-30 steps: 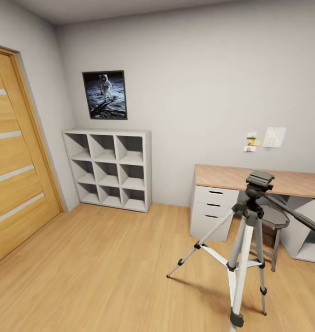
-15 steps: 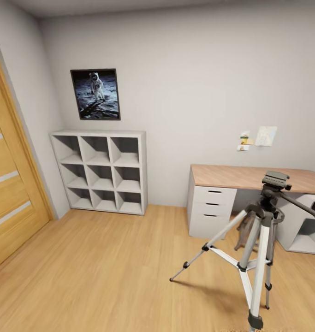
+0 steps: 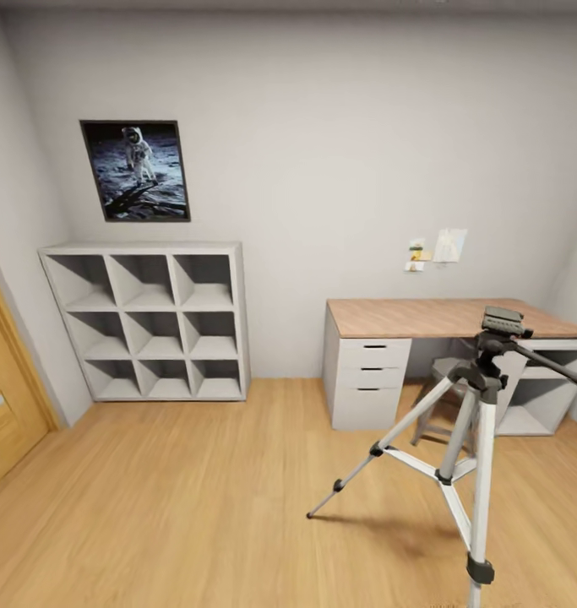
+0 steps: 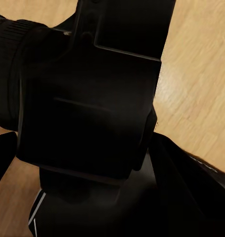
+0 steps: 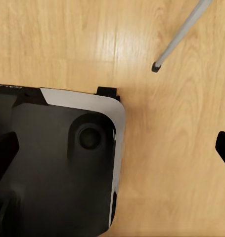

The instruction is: Attach the digital camera to the camera tripod in the bedroom.

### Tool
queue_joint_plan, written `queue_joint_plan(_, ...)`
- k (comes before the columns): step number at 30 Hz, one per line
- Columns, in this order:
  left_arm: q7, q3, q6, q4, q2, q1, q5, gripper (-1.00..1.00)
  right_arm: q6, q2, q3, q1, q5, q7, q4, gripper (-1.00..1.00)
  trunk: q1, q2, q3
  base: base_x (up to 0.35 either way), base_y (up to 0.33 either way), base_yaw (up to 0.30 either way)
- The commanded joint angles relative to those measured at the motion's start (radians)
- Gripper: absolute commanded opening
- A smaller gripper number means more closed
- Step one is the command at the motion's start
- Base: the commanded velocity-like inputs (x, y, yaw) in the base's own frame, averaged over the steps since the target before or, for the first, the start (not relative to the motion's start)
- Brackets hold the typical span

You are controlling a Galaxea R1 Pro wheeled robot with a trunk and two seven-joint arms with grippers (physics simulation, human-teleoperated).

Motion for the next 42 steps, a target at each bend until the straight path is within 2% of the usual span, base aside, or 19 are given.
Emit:
queue_joint_plan(1,0.001,-0.009,0.001,0.000,0.000,-0.001,0.005,-1.00,-0.006,0.000,-0.009,-0.002,0.009,0.002,0.003,1.00,0.000,-0.001,-0.001,0.116,0.341,-0.286)
queue_joint_plan(17,0.001,-0.009,0.002,0.000,0.000,-0.001,0.005,-1.00,-0.006,0.000,-0.009,-0.002,0.008,0.002,0.003,1.00,0.000,-0.001,-0.001,0.189,0.290,-0.286)
queue_joint_plan(42,0.001,-0.009,0.001,-0.002,0.000,-0.001,0.007,-1.00,-0.007,0.001,-0.009,-0.001,0.008,0.002,0.003,1.00,0.000,-0.001,-0.001,0.011,0.012,-0.288)
